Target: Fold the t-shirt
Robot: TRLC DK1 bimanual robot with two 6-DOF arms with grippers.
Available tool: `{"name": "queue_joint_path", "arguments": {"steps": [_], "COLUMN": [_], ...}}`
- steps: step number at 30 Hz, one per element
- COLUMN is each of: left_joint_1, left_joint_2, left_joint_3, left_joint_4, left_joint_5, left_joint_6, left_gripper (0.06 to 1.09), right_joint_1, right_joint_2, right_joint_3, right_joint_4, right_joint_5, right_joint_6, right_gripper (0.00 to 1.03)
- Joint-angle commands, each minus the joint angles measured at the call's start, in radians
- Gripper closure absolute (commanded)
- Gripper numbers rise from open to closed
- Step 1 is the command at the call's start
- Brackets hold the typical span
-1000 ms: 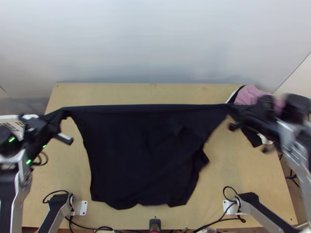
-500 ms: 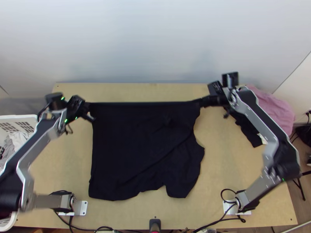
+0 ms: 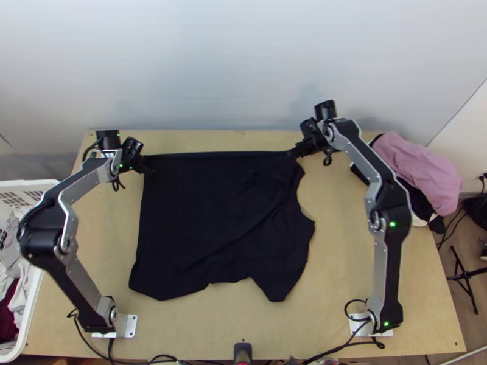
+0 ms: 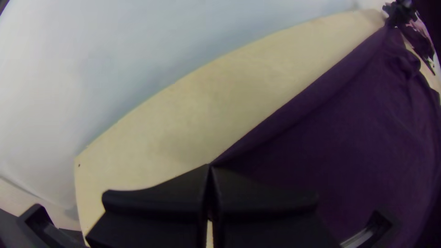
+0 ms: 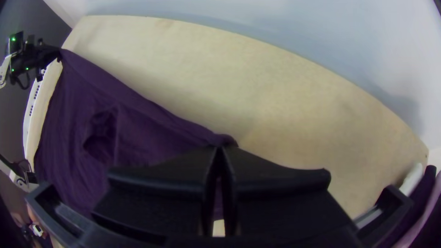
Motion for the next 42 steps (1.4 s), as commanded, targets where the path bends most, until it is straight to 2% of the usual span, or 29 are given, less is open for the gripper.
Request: {"name": "queue_joint_path", "arguments": {"steps": [1,7,12,16,22,28,42], "left_joint_1": [-0.003,0.034,0.066,0.065,-0.007,-0.055,-0.044], "left_joint_2": [0.114,0.069,-0.053,-0.151,-0.26,-0.323,-0.309], "left_joint_3": [0.085,0.083,0.008,-0.026,-0.063,-0.158,-0.297], "left_joint_4": [-0.041,-0.107,-0.165,-0.217,-0.3,-0.354,-0.349], "left_joint_5": [-0.028,-0.025,0.047,0.101,0.128,0.131,0.124], "left_joint_6": [0.023,0.02,0.032,0.046,0.088,0.167,0.279], "left_gripper": [1.05,1.05,1.05,1.05,1.05,1.05,1.05], "right_joint_1": [0.038,0.049,0.06,0.075,0.103,0.11,0.115], "right_joint_2": [0.151,0.108,0.042,-0.056,-0.17,-0.25,-0.265], "right_joint_3": [0.205,0.21,0.185,0.088,-0.09,-0.243,-0.372], "right_joint_4": [-0.122,-0.155,-0.259,-0.261,-0.261,-0.262,-0.261], "right_joint_5": [0.022,0.022,0.022,0.017,0.017,0.017,0.017], "right_joint_6": [0.009,0.012,0.012,0.011,-0.002,-0.009,-0.019], "right_gripper": [1.0,1.0,1.0,1.0,1.0,1.0,1.0]}}
